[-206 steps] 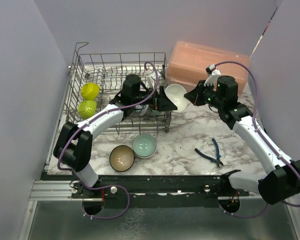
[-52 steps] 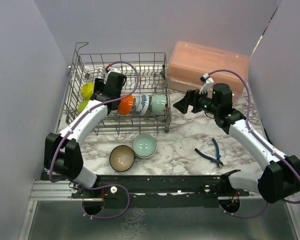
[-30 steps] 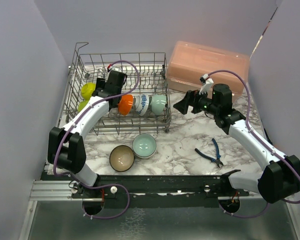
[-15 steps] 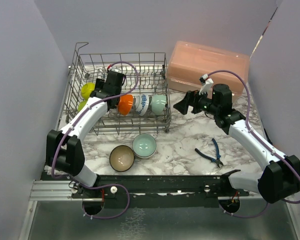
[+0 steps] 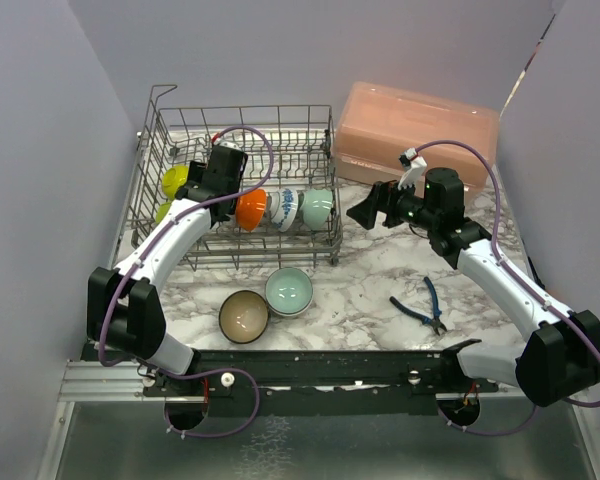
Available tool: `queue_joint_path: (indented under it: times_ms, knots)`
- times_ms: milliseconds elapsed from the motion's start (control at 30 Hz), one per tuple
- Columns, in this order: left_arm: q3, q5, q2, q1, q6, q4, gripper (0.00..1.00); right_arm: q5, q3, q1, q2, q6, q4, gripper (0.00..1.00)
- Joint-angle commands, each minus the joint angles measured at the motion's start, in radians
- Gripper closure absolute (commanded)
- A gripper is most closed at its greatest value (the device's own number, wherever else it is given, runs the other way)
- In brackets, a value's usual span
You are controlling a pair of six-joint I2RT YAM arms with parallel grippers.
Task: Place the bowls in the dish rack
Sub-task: Turn the bowl upside down on the dish rack.
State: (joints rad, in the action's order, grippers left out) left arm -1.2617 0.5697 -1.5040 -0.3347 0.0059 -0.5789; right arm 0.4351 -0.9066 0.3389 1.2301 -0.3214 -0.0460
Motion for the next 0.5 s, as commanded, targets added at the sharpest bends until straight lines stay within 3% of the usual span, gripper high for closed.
queue_joint_path:
  times_ms: [0,467]
  knots:
    - [-0.007,-0.027,0.005,0.003,0.006,0.007,1.00,0.000,0.011,0.003,-0.023,0.007,0.004,0.00]
    - [-0.027,0.003,-0.063,0.005,-0.043,-0.023,1.00,-0.002,0.017,0.003,-0.020,0.010,0.005,0.00]
